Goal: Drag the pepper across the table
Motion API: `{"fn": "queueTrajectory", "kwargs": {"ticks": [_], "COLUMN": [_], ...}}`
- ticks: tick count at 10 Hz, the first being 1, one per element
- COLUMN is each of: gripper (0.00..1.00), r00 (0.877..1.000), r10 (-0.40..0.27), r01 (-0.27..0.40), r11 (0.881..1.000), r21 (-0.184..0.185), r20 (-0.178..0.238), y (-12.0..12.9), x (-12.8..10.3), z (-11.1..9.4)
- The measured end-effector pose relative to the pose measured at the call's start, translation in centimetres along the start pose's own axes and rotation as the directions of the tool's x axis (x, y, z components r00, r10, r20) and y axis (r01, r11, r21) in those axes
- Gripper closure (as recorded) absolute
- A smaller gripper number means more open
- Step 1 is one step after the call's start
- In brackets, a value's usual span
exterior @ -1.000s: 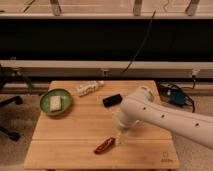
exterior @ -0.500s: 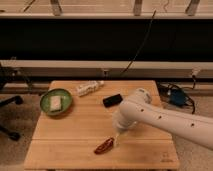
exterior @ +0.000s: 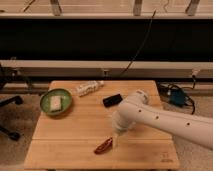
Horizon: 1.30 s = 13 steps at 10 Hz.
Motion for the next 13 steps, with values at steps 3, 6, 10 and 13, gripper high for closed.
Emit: {"fn": "queueTrajectory", "kwargs": {"ticks": [3, 6, 10, 13], "gripper": [0.20, 0.20, 0.20, 0.20], "r00": [1.000, 0.999, 0.998, 0.997], "r10": [-0.017, -0.036, -0.054, -0.074], "r01": [0.017, 0.036, 0.054, 0.075], "r11": [1.000, 0.999, 0.997, 0.995], "r21": [-0.019, -0.034, -0.048, -0.059], "r20": [0.004, 0.008, 0.011, 0.009], "y": [0.1, 0.2, 0.3, 0.2], "x": [0.1, 0.3, 0.8, 0.9], "z": [0.8, 1.7, 2.6, 3.5]}}
